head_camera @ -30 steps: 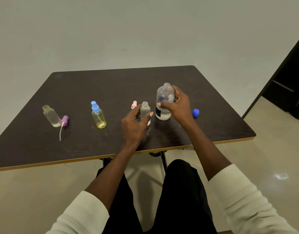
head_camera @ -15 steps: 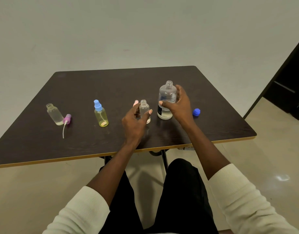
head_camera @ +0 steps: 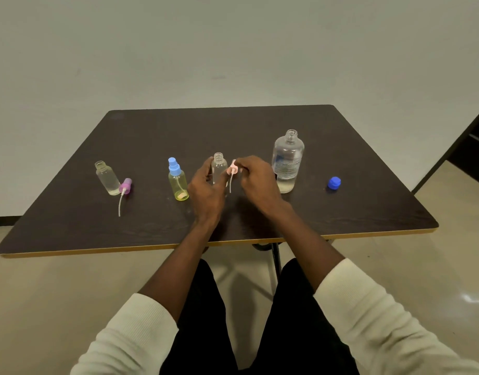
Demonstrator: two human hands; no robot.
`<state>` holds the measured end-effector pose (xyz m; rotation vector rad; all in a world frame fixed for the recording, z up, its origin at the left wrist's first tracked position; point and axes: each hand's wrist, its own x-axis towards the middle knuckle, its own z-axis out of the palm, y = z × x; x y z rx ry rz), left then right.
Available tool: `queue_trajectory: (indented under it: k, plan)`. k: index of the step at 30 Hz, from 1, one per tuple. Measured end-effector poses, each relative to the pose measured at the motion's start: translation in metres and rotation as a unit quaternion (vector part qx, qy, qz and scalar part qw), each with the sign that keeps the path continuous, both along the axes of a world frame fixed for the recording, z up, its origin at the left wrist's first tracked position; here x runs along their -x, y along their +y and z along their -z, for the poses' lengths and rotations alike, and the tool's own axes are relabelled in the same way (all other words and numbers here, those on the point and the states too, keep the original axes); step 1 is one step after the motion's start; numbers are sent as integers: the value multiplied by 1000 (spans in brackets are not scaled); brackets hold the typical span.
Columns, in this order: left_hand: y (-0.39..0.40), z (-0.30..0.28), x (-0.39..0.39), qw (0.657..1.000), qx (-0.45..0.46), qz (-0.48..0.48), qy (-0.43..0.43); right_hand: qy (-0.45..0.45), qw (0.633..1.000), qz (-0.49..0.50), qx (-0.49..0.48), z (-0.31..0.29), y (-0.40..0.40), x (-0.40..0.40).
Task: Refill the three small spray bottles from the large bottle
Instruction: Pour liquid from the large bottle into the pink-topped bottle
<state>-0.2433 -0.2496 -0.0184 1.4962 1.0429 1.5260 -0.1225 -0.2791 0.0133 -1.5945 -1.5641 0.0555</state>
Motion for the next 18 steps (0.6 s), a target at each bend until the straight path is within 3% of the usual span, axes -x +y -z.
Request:
queue_trajectory:
  k: [9, 18]
  plan:
    - [35, 2, -12, 998, 20, -47, 43, 82, 995, 51, 16, 32, 24, 5]
    - [60, 0, -25, 994, 58, -70, 55, 82, 994, 66, 23, 33, 36, 4]
